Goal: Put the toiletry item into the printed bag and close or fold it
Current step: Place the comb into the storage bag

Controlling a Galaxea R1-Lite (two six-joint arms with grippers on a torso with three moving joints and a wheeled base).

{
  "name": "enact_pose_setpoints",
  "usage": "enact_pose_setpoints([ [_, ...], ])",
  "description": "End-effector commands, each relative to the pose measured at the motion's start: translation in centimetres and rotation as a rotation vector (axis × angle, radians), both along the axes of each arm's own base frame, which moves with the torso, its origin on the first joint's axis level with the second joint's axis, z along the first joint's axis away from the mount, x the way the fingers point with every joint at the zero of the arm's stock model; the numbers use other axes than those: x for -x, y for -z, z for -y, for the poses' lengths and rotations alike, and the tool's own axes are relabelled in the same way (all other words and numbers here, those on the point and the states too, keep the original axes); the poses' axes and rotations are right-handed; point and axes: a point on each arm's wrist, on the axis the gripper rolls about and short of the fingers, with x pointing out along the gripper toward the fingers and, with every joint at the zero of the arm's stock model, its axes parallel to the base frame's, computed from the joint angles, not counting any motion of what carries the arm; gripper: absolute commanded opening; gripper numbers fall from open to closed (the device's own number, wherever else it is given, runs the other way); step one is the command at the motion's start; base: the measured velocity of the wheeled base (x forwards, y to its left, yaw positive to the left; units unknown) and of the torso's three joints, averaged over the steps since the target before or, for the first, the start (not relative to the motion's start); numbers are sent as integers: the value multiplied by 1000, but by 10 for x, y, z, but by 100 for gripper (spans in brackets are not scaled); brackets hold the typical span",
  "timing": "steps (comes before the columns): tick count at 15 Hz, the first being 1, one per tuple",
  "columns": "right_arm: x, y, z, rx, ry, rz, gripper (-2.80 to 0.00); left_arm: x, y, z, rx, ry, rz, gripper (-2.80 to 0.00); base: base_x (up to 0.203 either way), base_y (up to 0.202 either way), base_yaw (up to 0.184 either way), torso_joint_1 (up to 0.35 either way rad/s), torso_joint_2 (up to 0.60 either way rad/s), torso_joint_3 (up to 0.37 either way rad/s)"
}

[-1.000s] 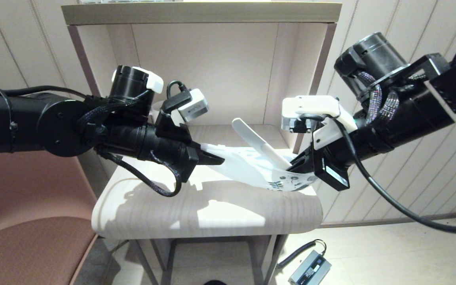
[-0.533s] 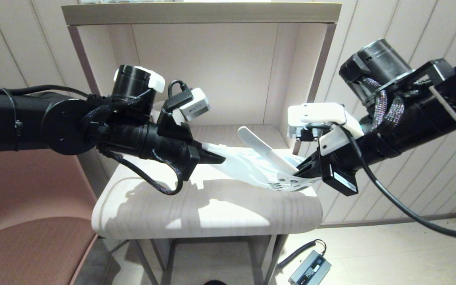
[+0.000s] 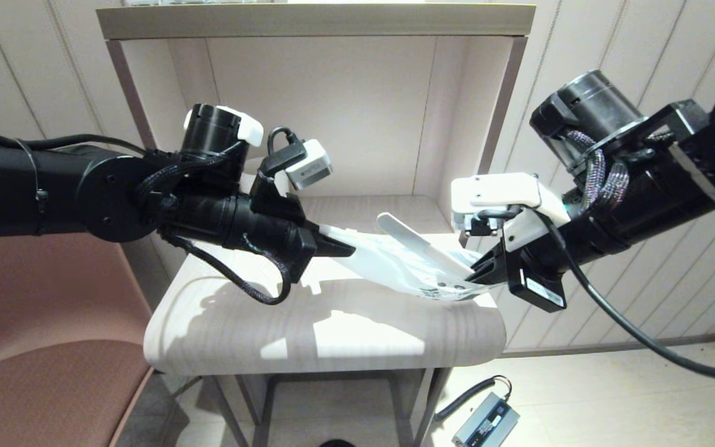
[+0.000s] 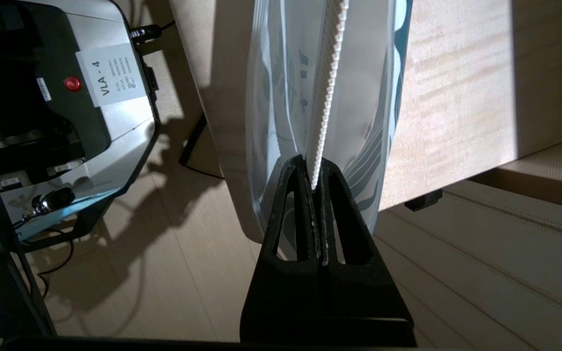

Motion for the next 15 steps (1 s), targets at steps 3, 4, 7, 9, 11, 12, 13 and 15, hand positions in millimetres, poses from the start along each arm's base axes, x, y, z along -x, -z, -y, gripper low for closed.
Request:
enact_pose_setpoints([
  [3,0,0,0,11,0,4,-280,-1,2,1,-1,5,-4,-280,0,0,0,0,0,0],
  [4,0,0,0,19,8,9,-273,-1,2,1,-2,5,-5,-280,0,0,0,0,0,0],
  [7,0,-1,0,21,9,15,0,0,5,1,-3,14,-18,-280,0,0,0,0,0,0],
  [9,0,0,0,24,8,13,0,0,5,0,-3,13,-16,-280,0,0,0,0,0,0],
  [11,0,-1,0,17,9,17,0,0,4,0,-1,14,-14,-280,0,0,0,0,0,0],
  [12,1,-4,0,9,9,25,0,0,4,0,-1,14,-13,-280,0,0,0,0,0,0],
  [13,3,-9,0,-2,9,40,0,-1,5,0,-2,12,-17,-280,0,0,0,0,0,0],
  [15,11,-25,3,-35,9,88,0,-1,5,1,0,11,-22,-280,0,0,0,0,0,0],
])
